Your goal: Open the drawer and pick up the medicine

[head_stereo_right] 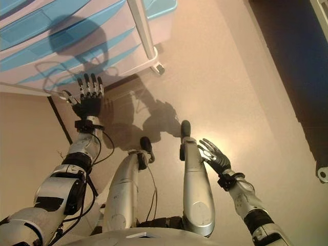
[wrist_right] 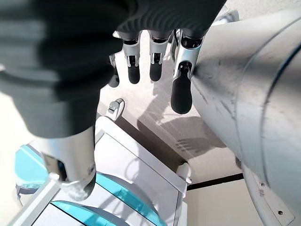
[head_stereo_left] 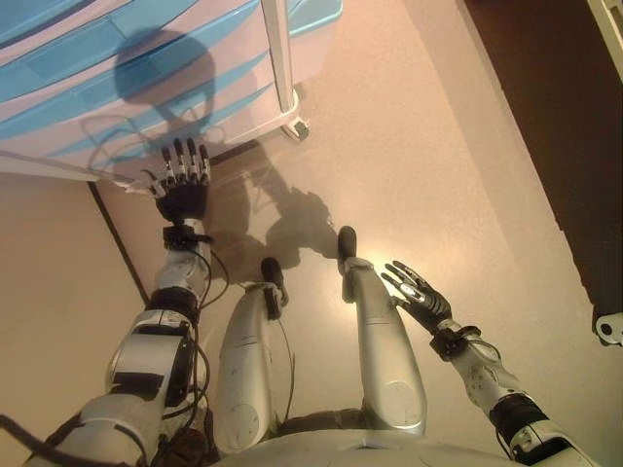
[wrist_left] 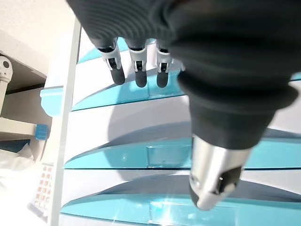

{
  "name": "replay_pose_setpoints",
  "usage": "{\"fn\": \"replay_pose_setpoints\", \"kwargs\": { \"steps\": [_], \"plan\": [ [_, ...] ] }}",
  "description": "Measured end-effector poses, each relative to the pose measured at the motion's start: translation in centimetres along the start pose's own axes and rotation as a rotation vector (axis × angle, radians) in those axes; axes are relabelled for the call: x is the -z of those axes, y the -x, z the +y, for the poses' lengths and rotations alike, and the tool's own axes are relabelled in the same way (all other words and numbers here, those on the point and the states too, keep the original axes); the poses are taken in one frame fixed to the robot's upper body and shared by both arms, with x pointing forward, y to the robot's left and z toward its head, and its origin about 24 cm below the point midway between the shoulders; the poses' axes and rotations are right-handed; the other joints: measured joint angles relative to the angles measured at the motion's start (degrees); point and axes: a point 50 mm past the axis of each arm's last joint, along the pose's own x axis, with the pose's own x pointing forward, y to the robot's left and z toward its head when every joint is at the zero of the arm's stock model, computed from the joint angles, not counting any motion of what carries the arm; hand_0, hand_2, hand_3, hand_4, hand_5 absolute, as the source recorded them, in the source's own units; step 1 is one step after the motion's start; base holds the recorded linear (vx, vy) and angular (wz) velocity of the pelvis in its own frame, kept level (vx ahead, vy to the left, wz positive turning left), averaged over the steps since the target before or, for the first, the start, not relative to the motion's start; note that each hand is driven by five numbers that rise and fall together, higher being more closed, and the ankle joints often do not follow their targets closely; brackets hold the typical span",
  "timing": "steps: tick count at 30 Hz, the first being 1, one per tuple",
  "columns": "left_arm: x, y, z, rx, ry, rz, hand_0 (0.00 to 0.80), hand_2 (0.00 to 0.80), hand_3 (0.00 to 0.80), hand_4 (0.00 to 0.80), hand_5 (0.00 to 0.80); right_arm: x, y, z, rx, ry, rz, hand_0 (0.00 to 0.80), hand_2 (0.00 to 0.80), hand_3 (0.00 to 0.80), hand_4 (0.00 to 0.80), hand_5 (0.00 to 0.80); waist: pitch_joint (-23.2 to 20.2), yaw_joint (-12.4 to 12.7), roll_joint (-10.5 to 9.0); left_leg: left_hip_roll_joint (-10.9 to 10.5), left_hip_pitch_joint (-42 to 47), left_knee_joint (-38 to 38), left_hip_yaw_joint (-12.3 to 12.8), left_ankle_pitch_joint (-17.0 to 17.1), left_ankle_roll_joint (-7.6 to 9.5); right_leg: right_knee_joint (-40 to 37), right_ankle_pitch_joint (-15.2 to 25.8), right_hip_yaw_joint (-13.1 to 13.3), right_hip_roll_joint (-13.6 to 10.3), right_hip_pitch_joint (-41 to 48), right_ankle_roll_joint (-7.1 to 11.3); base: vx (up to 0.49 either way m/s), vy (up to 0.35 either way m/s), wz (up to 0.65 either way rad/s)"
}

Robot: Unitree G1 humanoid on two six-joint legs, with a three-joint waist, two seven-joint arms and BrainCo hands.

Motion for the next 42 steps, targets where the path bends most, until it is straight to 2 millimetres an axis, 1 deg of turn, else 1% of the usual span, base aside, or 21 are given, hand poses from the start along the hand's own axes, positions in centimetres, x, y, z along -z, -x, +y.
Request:
{"fn": "replay_pose_setpoints", "kwargs": {
  "steps": [5,9,21,30,38,42],
  "plan": [
    [-0.3,-0.2,-0.4,0.021,0.005,-0.016,0.0,0.0,0.0,0.0,0.0,-0.2,0.0,0.1,-0.008,0.005,-0.002,0.0,0.0,0.0,0.0,0.0,0.0,-0.1,0.0,0.0,-0.8,0.9,-0.2,0.0,0.11,1.0,-0.1,0.1,-0.1,-0.7,-0.05,0.006,0.02,0.01],
    [-0.4,-1.1,-1.6,0.087,0.007,-0.034,0.0,0.0,0.0,0.0,0.0,-0.3,0.0,0.1,-0.01,0.006,-0.004,0.0,0.0,0.0,0.0,0.0,0.0,0.0,-0.07,-0.1,-0.8,1.1,-0.3,0.0,0.15,1.8,-0.5,0.2,-0.2,-1.1,-0.15,0.0,0.0,0.0],
    [-2.3,-2.9,-3.8,0.167,-0.059,-0.058,0.0,0.0,0.0,0.0,0.0,-0.2,0.1,-0.1,-0.019,0.006,0.001,0.0,0.0,0.0,0.0,0.0,0.0,-0.2,-0.07,-0.1,-0.7,1.1,-0.6,-0.1,-0.07,2.7,-1.0,0.0,-0.2,-1.1,-0.39,0.0,0.0,0.0],
    [-2.8,-3.3,-4.4,0.18,-0.074,-0.06,0.0,0.0,0.0,0.0,0.0,-0.2,0.2,-0.2,-0.03,0.009,-0.002,0.0,0.0,0.0,0.0,0.0,0.0,-0.3,-0.06,-0.1,-0.7,1.1,-0.6,-0.1,-0.09,2.7,-1.0,0.0,-0.2,-1.1,-0.39,0.0,0.0,0.0],
    [-3.6,-5.1,-6.3,0.18,-0.104,-0.064,0.0,0.0,0.0,0.0,0.0,-0.2,0.3,-0.2,-0.032,0.01,-0.001,0.0,0.0,0.0,0.0,0.0,0.1,-0.4,-0.05,0.0,-0.8,1.1,-0.6,-0.2,-0.19,2.6,-1.0,0.0,-0.2,-1.1,-0.4,0.009,0.006,0.0],
    [-3.8,-5.3,-6.5,0.172,-0.11,-0.064,0.0,0.0,0.0,0.0,0.0,-0.2,0.3,-0.3,-0.029,0.012,0.0,0.0,0.0,0.0,0.0,0.0,0.1,-0.4,-0.04,0.0,-0.8,1.1,-0.5,-0.2,-0.22,2.6,-1.0,0.0,-0.2,-1.2,-0.4,0.034,0.023,-0.01]
  ]
}}
